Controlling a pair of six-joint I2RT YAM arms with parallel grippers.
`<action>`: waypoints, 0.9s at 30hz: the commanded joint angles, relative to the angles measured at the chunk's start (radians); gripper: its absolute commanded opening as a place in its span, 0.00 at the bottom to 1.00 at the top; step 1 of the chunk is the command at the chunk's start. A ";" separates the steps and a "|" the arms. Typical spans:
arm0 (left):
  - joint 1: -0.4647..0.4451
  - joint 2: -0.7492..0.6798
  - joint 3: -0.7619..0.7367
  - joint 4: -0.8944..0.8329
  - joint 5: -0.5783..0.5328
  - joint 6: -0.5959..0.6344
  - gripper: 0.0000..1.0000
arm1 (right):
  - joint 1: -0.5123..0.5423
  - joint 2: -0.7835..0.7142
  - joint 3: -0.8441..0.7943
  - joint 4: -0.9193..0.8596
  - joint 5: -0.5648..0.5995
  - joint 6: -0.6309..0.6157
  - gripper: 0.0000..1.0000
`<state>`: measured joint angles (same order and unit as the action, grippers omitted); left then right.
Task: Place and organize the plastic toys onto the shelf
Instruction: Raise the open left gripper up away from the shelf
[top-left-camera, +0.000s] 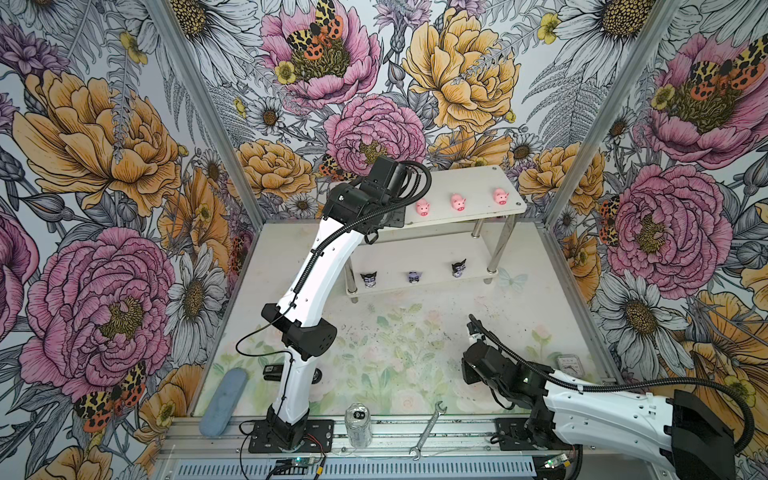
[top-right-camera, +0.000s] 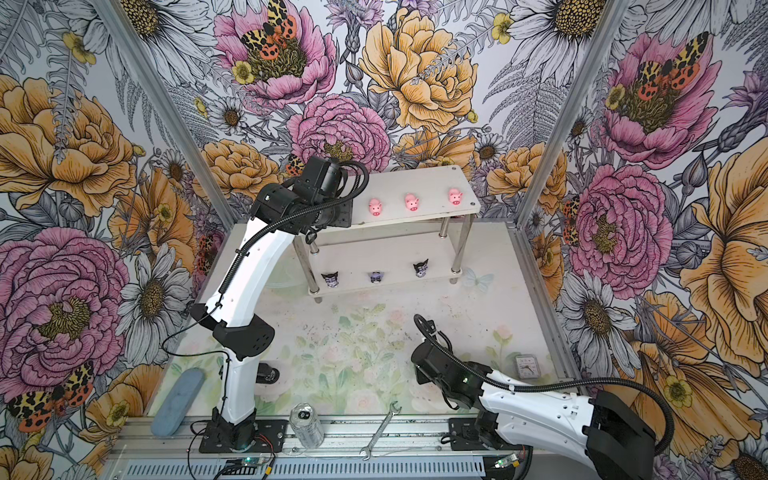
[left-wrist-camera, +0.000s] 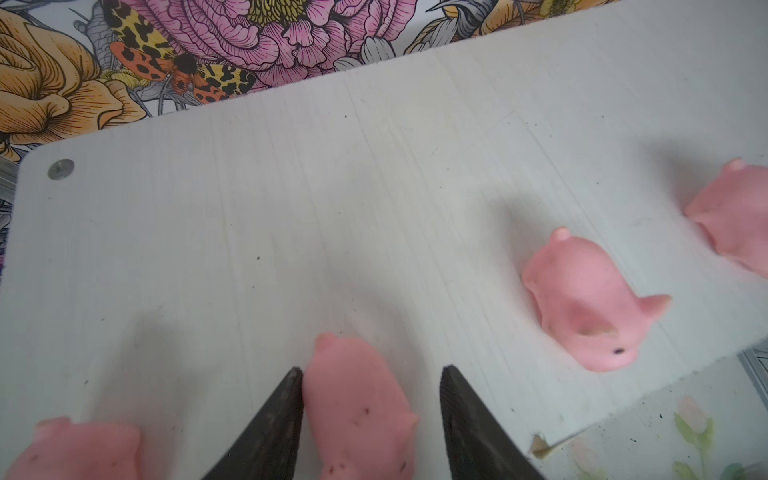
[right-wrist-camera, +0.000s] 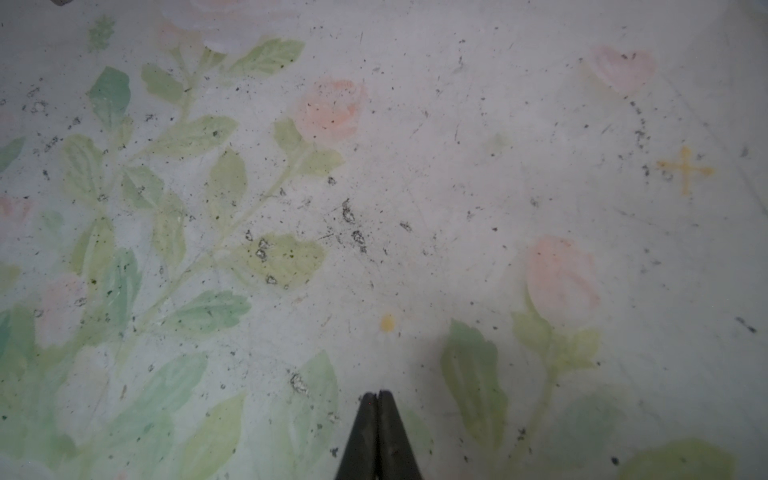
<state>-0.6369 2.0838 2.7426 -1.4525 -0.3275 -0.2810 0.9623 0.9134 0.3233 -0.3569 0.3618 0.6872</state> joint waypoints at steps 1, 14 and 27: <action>0.010 0.007 0.015 0.036 0.033 -0.003 0.55 | -0.009 0.004 0.007 0.017 -0.003 -0.008 0.08; 0.018 -0.030 0.022 0.047 -0.021 0.009 0.66 | -0.010 -0.001 0.009 0.016 -0.004 -0.012 0.08; -0.240 -0.548 -0.564 0.444 -0.457 0.165 0.99 | -0.064 -0.093 0.214 -0.074 0.132 -0.173 0.44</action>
<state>-0.8116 1.6859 2.3756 -1.2438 -0.6270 -0.2031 0.9207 0.8490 0.4522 -0.4118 0.4099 0.5896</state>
